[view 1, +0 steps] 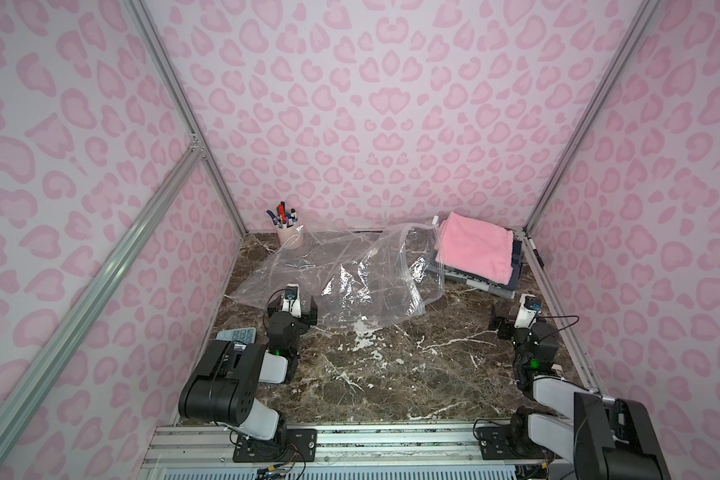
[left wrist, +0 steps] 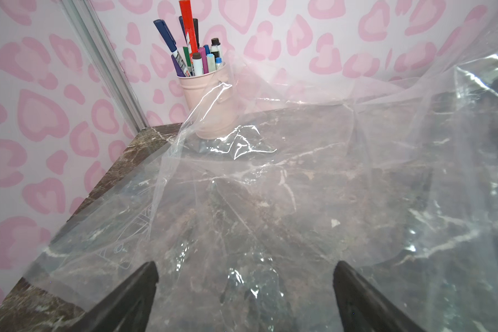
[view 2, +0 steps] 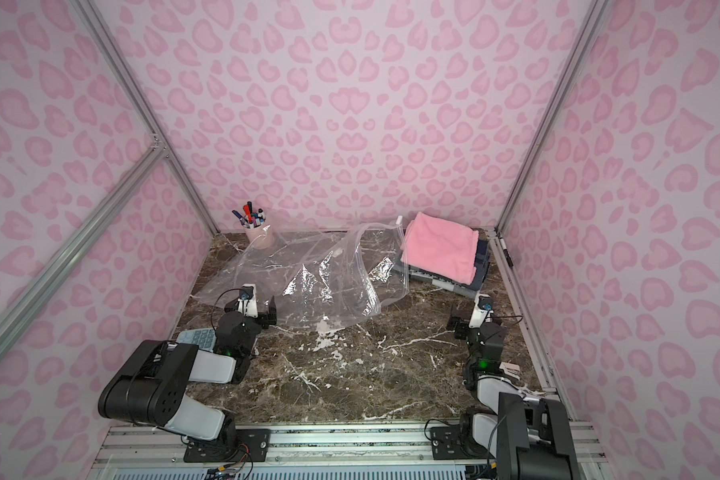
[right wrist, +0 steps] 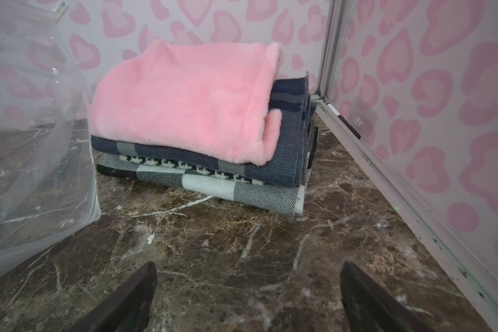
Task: Take the blanket out of the vacuum bag
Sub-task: Reset both arms
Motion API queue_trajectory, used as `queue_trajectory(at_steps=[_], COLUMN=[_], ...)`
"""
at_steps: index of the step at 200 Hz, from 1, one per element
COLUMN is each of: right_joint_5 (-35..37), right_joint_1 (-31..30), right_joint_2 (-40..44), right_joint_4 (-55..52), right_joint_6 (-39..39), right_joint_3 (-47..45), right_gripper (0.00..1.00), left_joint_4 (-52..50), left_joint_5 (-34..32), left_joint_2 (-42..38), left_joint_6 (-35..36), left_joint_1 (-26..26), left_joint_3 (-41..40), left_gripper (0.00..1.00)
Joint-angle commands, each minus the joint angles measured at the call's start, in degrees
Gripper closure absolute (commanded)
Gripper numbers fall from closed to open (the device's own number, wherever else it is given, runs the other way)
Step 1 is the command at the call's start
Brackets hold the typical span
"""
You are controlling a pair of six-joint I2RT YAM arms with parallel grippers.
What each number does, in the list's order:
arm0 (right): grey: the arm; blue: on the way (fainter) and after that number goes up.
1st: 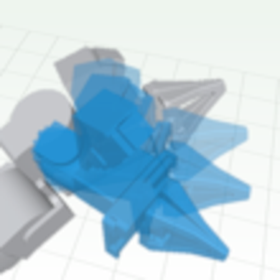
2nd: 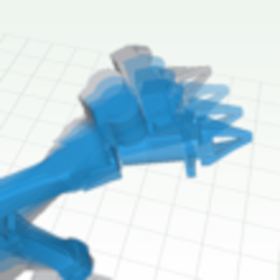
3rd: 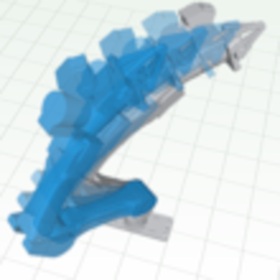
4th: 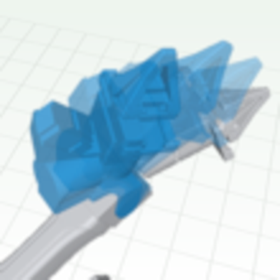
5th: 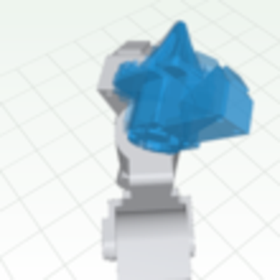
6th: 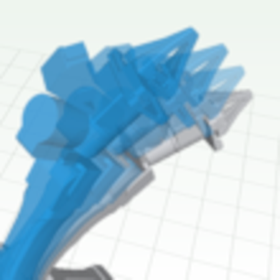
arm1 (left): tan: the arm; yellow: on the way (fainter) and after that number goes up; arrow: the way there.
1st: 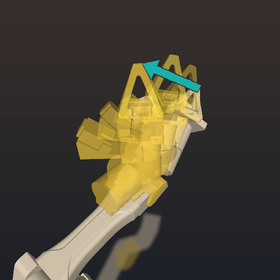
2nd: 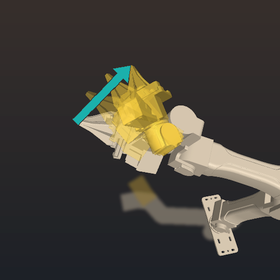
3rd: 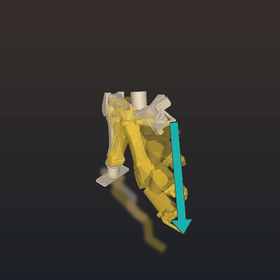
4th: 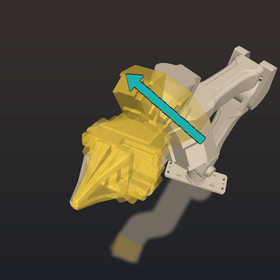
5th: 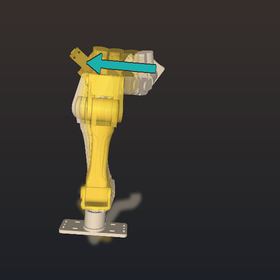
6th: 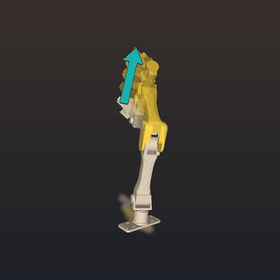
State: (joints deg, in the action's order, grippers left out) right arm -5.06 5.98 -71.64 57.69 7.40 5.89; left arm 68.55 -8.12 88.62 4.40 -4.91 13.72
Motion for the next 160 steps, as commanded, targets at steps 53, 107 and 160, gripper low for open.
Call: queue_trajectory(at_steps=[53,107,160], right_joint_5=[3.7,5.4,5.3], right_joint_1=[-3.8,-5.1,-5.1], right_joint_2=[-16.3,-16.7,-16.4], right_joint_4=[14.6,15.5,14.5], right_joint_6=[-5.0,-5.7,-5.6], right_joint_3=[7.2,7.0,7.2], right_gripper=[0.01,0.01,0.01], left_joint_4=[3.9,3.8,4.0], left_joint_5=[4.3,4.3,4.3], left_joint_2=[0.4,0.3,0.2], left_joint_6=[-1.2,-1.2,-1.1], left_joint_1=[1.0,1.0,0.9], left_joint_3=[0.4,0.4,0.3], left_gripper=[0.03,0.03,0.03])
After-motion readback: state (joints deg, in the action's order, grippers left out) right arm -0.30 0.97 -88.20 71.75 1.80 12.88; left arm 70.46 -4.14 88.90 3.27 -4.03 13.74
